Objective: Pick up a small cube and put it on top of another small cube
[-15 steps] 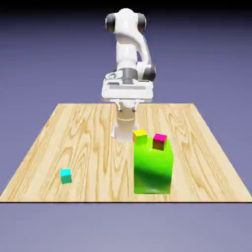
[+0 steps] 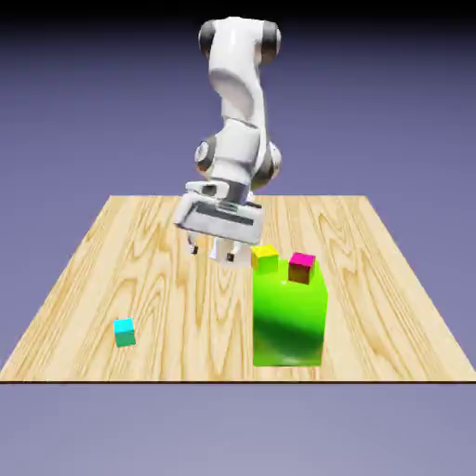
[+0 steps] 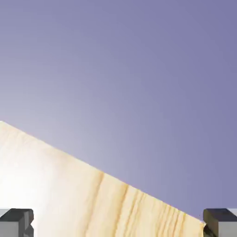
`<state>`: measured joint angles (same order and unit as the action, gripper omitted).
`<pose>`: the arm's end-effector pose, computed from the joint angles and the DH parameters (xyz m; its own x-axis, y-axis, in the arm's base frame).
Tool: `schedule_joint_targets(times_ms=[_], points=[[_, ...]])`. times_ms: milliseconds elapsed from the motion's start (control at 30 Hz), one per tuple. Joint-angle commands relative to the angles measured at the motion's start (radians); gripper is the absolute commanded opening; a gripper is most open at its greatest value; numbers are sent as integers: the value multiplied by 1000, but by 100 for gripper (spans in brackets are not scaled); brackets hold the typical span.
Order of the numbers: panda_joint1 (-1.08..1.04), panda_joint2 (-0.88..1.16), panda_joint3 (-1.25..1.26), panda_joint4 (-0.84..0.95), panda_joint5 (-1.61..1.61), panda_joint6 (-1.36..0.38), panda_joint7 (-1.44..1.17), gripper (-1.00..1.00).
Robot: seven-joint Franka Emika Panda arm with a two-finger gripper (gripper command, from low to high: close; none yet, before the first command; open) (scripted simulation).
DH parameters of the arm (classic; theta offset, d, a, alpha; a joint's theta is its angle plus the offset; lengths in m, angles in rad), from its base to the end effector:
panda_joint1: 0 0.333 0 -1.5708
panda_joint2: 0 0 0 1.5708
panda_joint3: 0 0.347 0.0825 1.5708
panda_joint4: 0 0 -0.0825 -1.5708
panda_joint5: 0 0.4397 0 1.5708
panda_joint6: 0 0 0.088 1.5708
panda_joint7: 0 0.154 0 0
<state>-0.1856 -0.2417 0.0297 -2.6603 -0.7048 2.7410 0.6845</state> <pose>0.4745 -0.0615 0.2929 0.9008 -0.1591 0.4041 -0.2686 -0.9353 0.2304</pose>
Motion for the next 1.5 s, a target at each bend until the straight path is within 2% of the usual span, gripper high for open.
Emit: schedule_joint_targets(times_ms=[0, 967, 1067, 1233, 1267, 1467], points=[[-11, 21, 2, 8, -44, -18, -3, 0], [-267, 612, 85, 114, -1305, -560, -133, 0], [-264, 607, 86, 106, -1367, -571, -148, 0], [-306, 784, 42, 246, -1482, -571, -98, 0], [-306, 784, 42, 246, -1482, -571, -98, -100], [-267, 608, 83, 107, -1362, -572, -148, -100]])
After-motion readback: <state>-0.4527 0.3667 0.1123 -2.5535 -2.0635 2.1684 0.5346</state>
